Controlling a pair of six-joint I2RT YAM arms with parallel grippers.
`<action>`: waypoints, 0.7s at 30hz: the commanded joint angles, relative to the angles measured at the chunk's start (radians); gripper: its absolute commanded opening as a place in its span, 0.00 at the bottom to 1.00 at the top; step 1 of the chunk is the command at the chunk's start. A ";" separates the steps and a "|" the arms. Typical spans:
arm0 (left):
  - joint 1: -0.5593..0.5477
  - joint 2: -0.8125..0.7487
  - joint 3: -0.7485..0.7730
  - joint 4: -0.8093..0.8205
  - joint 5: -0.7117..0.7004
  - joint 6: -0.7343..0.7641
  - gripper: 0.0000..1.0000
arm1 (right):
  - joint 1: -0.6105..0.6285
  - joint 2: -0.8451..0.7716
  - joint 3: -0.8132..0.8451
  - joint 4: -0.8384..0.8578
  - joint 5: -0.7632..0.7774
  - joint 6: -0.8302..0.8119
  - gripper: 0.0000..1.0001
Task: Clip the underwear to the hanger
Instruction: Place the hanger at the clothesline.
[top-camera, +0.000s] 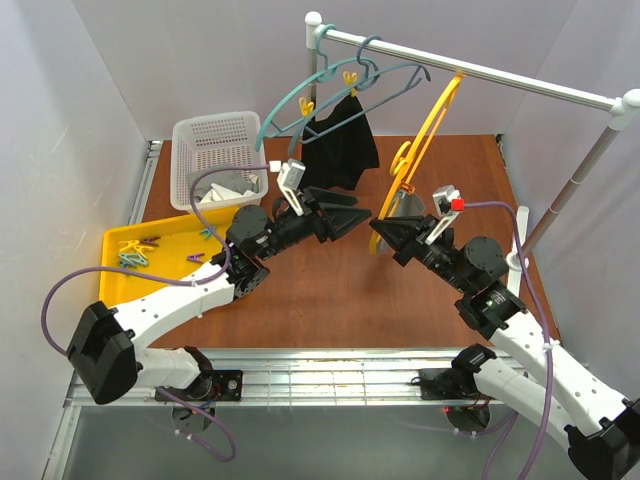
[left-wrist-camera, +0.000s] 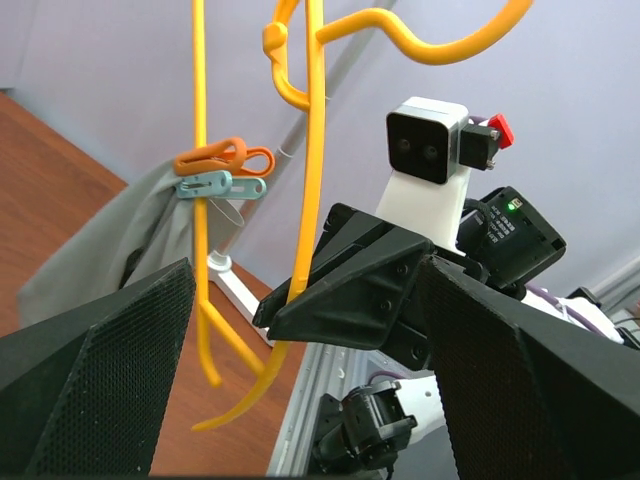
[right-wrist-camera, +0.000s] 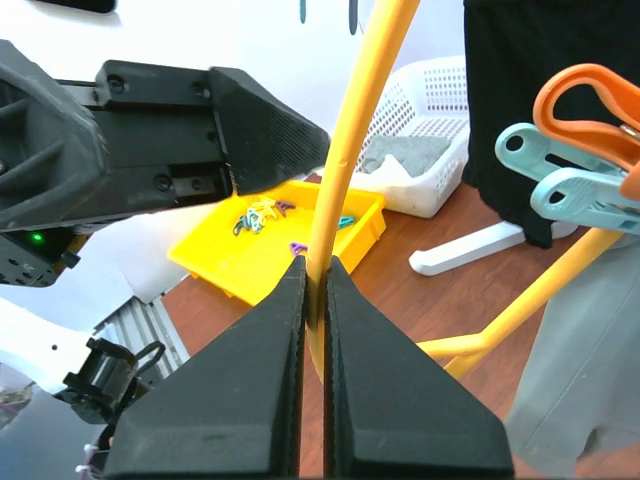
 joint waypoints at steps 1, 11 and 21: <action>0.033 -0.077 -0.037 -0.036 -0.038 0.029 0.81 | -0.008 0.004 0.054 0.011 0.000 0.040 0.01; 0.093 -0.159 -0.072 -0.082 -0.061 0.043 0.83 | -0.008 0.013 0.074 0.015 -0.002 0.095 0.01; 0.116 -0.149 -0.063 -0.110 -0.005 0.026 0.83 | -0.077 0.201 0.293 -0.017 -0.034 0.113 0.01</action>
